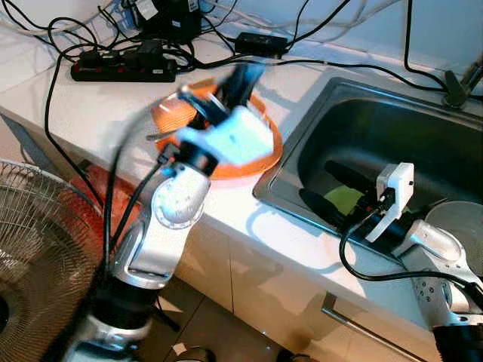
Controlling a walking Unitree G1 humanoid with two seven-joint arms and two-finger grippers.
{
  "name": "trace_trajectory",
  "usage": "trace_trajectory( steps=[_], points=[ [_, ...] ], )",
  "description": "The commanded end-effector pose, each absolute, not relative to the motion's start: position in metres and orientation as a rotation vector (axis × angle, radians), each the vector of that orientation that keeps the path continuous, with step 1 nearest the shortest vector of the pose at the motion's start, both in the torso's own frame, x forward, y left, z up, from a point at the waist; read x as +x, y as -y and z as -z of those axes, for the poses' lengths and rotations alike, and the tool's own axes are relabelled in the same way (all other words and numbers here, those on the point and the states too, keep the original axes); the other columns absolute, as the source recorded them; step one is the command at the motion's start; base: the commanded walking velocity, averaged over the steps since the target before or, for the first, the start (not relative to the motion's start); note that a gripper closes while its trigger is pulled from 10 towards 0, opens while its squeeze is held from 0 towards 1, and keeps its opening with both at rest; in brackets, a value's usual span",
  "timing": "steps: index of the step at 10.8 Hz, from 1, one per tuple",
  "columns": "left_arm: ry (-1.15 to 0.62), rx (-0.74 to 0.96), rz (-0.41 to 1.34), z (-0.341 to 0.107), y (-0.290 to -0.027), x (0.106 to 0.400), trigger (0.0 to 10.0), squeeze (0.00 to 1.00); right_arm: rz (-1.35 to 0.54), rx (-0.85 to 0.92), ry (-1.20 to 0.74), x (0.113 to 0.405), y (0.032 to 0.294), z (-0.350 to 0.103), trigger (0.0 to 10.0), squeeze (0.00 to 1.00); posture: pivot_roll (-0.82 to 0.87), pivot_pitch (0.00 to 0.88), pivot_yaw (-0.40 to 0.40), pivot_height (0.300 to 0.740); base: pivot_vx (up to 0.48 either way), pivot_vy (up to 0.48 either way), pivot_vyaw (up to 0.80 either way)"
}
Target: Kitchen organization
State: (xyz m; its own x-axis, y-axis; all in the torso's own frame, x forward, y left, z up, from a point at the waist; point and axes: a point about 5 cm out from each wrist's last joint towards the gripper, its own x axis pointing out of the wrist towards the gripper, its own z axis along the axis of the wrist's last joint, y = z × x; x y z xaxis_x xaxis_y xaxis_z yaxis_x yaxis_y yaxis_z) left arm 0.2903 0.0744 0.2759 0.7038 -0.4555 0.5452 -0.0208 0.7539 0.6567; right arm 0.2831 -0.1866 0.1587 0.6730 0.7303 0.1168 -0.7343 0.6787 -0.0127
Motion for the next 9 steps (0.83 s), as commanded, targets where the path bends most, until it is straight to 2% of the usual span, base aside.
trace_trajectory(
  steps=[1, 2, 3, 5, 9],
  points=[
    [0.793, 0.644, 0.270, -0.286, -0.076, 0.287, 10.0, 0.00, -0.824, 0.047, 0.086, 0.283, 0.187, -0.152, 10.0, 0.00, 0.06, 0.113, 0.028, 0.740, 0.000, 0.000, 0.00],
    [0.799, 0.469, 0.252, -0.298, -0.079, 0.287, 10.0, 0.00, -0.826, 0.049, 0.086, 0.283, 0.186, -0.151, 10.0, 0.00, 0.06, 0.110, 0.028, 0.740, 0.000, 0.000, 0.00],
    [0.791, 0.428, 0.249, -0.298, -0.081, 0.289, 10.0, 0.00, -0.825, 0.050, 0.087, 0.284, 0.186, -0.151, 10.0, 0.00, 0.06, 0.110, 0.028, 0.740, 0.000, 0.000, 0.00],
    [0.696, 0.201, 0.365, -0.298, -0.078, 0.297, 10.0, 0.00, -0.792, 0.038, 0.095, 0.285, 0.190, -0.153, 10.0, 0.00, 0.06, 0.107, 0.029, 0.740, 0.000, 0.000, 0.00],
    [0.690, 0.146, 0.431, -0.303, -0.071, 0.301, 10.0, 0.00, -0.667, -0.017, 0.111, 0.291, 0.211, -0.160, 10.0, 0.00, 0.04, 0.109, 0.036, 0.740, 0.000, 0.000, 0.00]
  ],
)
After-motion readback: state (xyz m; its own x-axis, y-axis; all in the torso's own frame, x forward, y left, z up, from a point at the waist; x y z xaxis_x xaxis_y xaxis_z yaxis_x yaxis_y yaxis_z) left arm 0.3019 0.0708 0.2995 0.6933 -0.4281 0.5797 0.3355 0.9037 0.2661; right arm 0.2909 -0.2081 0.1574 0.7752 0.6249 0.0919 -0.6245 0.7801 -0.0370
